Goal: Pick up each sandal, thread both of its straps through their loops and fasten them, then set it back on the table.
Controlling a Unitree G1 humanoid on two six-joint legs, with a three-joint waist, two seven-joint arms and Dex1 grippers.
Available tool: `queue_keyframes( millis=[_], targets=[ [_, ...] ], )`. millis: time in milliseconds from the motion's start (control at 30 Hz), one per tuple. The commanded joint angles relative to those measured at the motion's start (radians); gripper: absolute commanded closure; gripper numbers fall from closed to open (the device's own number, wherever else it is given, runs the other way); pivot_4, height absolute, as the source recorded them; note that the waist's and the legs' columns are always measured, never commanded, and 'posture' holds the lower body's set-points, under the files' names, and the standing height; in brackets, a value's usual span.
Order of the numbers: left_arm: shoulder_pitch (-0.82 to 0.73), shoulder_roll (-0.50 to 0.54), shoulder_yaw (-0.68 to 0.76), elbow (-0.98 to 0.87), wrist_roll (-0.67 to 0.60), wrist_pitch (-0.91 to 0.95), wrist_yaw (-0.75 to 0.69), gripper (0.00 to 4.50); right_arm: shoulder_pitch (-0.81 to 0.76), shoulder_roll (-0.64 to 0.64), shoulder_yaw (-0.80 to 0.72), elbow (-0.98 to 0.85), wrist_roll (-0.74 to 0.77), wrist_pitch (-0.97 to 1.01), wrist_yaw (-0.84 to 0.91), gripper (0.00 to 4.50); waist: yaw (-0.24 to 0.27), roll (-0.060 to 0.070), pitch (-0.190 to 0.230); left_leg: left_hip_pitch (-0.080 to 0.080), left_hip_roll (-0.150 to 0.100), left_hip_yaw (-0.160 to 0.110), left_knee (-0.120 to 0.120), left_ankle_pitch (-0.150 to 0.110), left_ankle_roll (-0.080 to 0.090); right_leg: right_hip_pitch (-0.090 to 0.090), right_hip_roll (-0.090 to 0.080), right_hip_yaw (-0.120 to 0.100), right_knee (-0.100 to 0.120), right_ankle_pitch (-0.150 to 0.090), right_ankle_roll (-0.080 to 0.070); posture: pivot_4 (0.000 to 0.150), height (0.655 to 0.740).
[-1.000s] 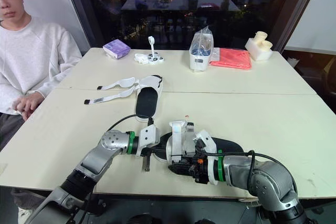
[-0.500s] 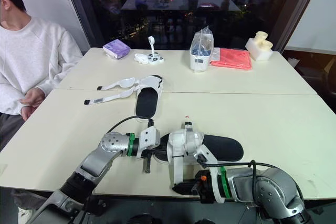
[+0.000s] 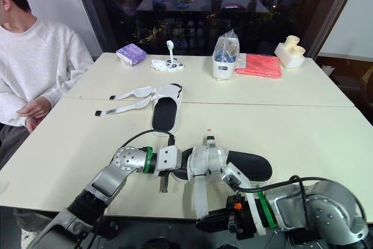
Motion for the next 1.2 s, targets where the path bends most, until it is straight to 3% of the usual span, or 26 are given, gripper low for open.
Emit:
queue_keyframes(
  millis=[33, 200, 333, 600, 867, 967, 1167, 1200],
  targets=[
    [0.032, 0.011, -0.124, 0.142, 0.124, -0.024, -0.018, 4.5, -0.104, -0.026, -0.048, 0.002, 0.14, -0.064, -0.04, 4.43, 0.005, 0.0, 0.0, 0.0, 0.0, 0.0, 0.0, 0.0, 0.0, 0.0, 0.0, 0.0, -0.001, 0.0, 0.0, 0.15, 0.74],
    [0.01, 0.005, -0.152, 0.19, 0.146, -0.081, -0.029, 4.5, -0.348, 0.011, 0.005, 0.197, 0.039, -0.106, -0.076, 4.43, 0.012, 0.0, 0.0, -0.001, -0.001, 0.001, 0.001, -0.001, 0.002, 0.001, -0.001, 0.0, -0.003, 0.0, 0.0, 0.15, 0.74],
    [0.005, -0.003, -0.165, 0.208, 0.151, -0.102, -0.034, 4.5, -0.436, 0.039, 0.074, 0.322, -0.104, -0.14, -0.038, 4.43, 0.012, 0.001, 0.0, -0.001, -0.003, 0.001, 0.002, 0.0, 0.004, 0.001, -0.002, -0.001, -0.003, 0.001, 0.0, 0.15, 0.74],
    [0.001, -0.012, -0.167, 0.227, 0.159, -0.116, -0.031, 4.5, -0.477, 0.051, 0.239, 0.505, -0.415, -0.283, 0.105, 4.43, 0.011, 0.001, -0.001, 0.0, -0.003, 0.002, 0.003, -0.001, 0.005, 0.003, -0.002, -0.001, -0.003, 0.002, 0.002, 0.15, 0.74],
    [0.002, -0.018, -0.16, 0.235, 0.161, -0.117, -0.027, 4.5, -0.488, 0.094, 0.347, 0.64, -0.626, -0.377, 0.156, 4.43, 0.01, 0.0, -0.011, 0.002, -0.003, 0.001, 0.003, -0.001, 0.004, 0.004, -0.002, -0.002, -0.003, 0.003, 0.003, 0.15, 0.74],
    [0.001, -0.02, -0.158, 0.237, 0.162, -0.118, -0.026, 4.5, -0.499, 0.119, 0.371, 0.687, -0.693, -0.412, 0.159, 3.43, 0.01, 0.0, -0.015, 0.005, -0.003, 0.001, 0.003, -0.001, 0.003, 0.007, -0.002, -0.001, -0.002, 0.003, 0.003, 0.15, 0.74],
    [0.006, -0.018, -0.15, 0.231, 0.162, -0.115, -0.025, 4.5, -0.529, 0.154, 0.436, 0.72, -0.852, -0.511, 0.176, 0.5, 0.011, 0.001, -0.016, 0.005, -0.004, 0.001, 0.002, -0.002, 0.003, 0.007, -0.002, -0.001, -0.003, 0.003, 0.003, 0.15, 0.74],
    [0.006, -0.018, -0.148, 0.23, 0.162, -0.113, -0.025, 4.5, -0.539, 0.164, 0.451, 0.743, -0.886, -0.534, 0.177, 0.5, 0.011, 0.001, -0.016, 0.005, -0.004, 0.001, 0.002, -0.001, 0.003, 0.007, -0.002, -0.001, -0.003, 0.003, 0.003, 0.15, 0.74]
  ],
)
